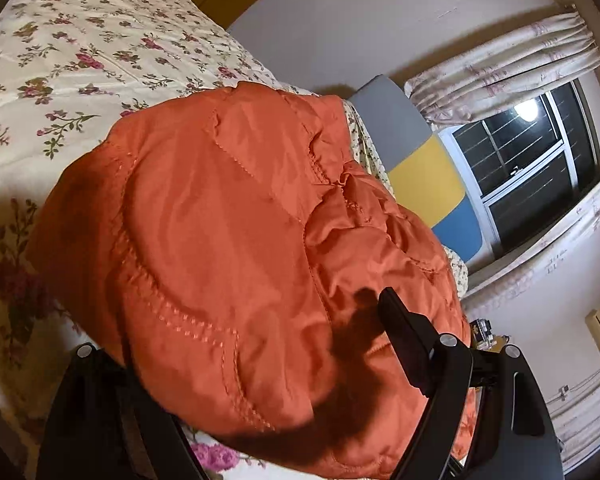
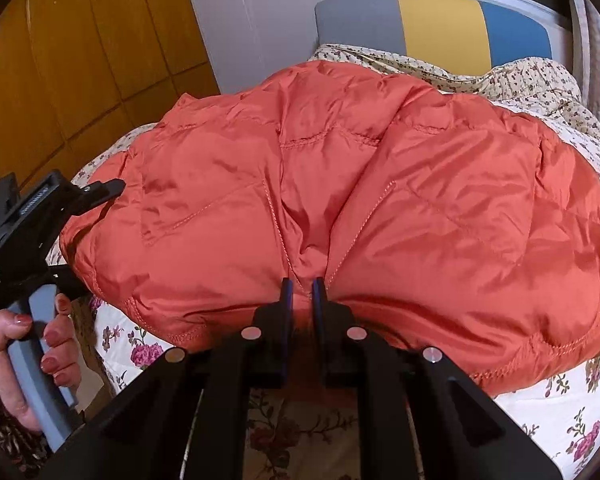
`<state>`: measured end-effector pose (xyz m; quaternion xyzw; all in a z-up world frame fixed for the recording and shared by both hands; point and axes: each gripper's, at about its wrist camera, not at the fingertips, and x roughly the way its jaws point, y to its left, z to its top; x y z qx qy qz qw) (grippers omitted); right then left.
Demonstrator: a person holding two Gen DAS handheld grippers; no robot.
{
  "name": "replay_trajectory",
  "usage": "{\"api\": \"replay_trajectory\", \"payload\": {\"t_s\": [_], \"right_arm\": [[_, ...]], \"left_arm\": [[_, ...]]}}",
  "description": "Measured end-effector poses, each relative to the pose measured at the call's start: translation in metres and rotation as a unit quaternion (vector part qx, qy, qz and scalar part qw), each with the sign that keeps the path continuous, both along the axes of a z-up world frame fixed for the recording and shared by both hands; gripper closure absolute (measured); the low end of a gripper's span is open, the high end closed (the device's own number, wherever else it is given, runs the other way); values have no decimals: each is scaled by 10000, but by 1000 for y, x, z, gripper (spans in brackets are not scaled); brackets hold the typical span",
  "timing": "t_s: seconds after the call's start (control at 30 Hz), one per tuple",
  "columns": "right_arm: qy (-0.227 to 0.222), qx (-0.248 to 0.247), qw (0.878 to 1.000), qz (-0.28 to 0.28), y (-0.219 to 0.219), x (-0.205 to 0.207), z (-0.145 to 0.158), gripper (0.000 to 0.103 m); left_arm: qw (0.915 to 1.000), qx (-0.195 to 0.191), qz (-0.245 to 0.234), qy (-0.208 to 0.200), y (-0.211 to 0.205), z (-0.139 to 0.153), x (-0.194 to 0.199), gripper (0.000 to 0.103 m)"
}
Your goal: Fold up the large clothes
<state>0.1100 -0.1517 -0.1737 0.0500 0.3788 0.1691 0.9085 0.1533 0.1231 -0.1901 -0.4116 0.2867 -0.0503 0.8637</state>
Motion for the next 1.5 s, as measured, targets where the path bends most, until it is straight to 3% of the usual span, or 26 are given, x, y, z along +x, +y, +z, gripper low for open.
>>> {"api": "replay_trajectory", "payload": {"t_s": [0.1,0.17,0.23,0.3,0.4,0.47,0.6,0.63,0.73,0.8,0.9,0.93,1.03,1.2,1.3,1.5], "right_arm": [[91,99,9999,-9,-3,2,3,93],[204,176,9996,-24,-5,4,8,93],[184,530,9984,-70,-14,6,20,93],[-26,743,9971,-179,-19,9,32,93],[-69,589,9980,-237,-14,23,36,93],[204,415,9987,-217,-7,38,22,94],[-200,-304,9993,-30,10,37,10,96],[-259,-301,9992,-52,10,35,8,96],[-256,-42,9996,-86,3,33,7,96],[-196,163,9996,-100,-4,31,9,96],[-114,987,9949,-202,-28,19,16,93],[-36,1034,9945,-183,-31,15,15,94],[106,484,9988,65,-22,14,7,96],[232,688,9973,45,-28,23,1,98],[214,755,9969,-6,-26,22,-1,98],[413,1394,9893,-125,-37,21,-5,98]], "left_arm": [[9996,-269,74,53,7,1,3,25],[9991,-399,88,90,12,1,6,38],[9993,-325,59,155,14,-1,7,49],[9996,-229,0,139,14,-4,5,51],[9999,-141,11,28,13,-7,2,51],[10000,-88,26,-1,11,-7,1,50],[9999,-113,-19,-58,12,-9,3,49],[9999,-150,4,-23,13,-9,4,50],[9995,-274,141,40,17,-4,4,70],[9998,12,185,-67,12,12,0,76],[9984,455,107,-315,0,34,-4,78],[9976,576,72,-380,-4,40,-6,78],[9957,813,63,-436,-11,47,-10,78],[9899,1271,119,-623,-36,70,-17,79],[9795,1801,-25,-900,-63,93,-21,79],[9489,2856,-343,-1301,-114,117,-28,79]]}}
